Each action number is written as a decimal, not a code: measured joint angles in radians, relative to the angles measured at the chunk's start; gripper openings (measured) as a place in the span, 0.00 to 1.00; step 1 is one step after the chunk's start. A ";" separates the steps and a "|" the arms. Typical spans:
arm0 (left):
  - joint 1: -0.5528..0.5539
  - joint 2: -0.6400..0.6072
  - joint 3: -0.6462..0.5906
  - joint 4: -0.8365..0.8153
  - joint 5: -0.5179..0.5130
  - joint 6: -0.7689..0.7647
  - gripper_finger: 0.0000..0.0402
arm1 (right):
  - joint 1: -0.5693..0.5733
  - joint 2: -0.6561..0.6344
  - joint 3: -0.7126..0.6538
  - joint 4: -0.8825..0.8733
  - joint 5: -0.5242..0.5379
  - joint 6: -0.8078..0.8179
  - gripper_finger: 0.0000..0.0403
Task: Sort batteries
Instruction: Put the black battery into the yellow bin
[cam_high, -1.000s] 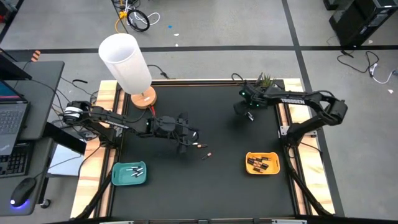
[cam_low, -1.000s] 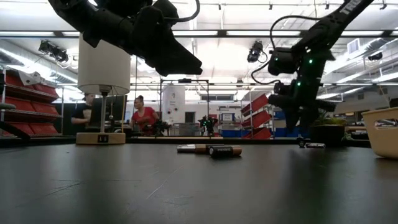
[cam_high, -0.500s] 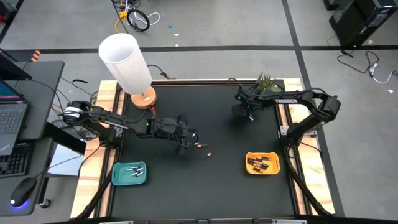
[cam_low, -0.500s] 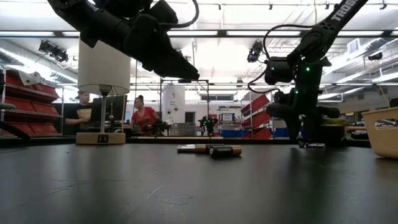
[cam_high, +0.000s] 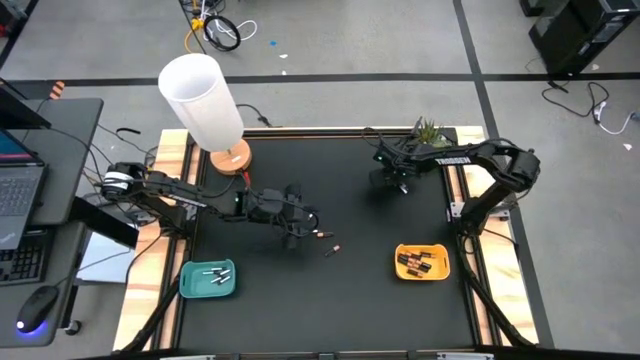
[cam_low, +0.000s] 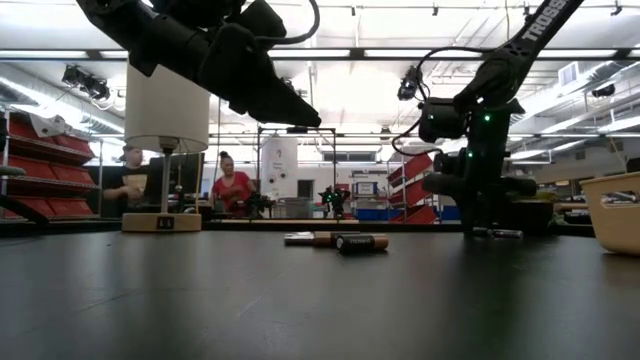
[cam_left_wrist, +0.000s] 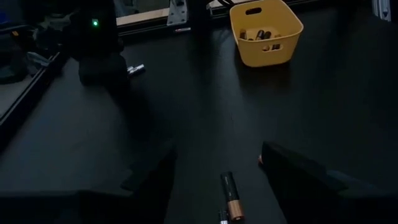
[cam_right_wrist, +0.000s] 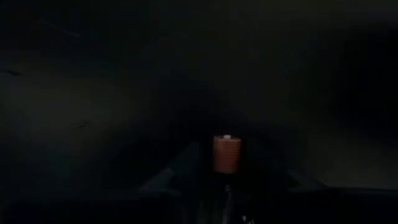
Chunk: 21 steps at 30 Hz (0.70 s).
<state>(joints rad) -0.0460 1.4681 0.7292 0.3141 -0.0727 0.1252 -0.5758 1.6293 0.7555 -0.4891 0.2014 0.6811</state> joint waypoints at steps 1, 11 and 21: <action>0.000 0.000 0.000 0.000 0.000 -0.001 0.63 | 0.007 0.008 0.001 0.009 0.016 -0.004 0.24; 0.000 0.000 0.000 -0.006 0.000 -0.005 0.63 | 0.032 -0.057 -0.011 0.014 0.016 -0.085 0.06; 0.000 0.000 0.000 0.044 0.069 -0.002 0.63 | 0.126 -0.232 -0.013 0.066 -0.001 -0.179 0.06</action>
<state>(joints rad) -0.0460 1.4681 0.7292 0.3581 -0.0037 0.1232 -0.4495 1.3978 0.7425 -0.4234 0.2003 0.5025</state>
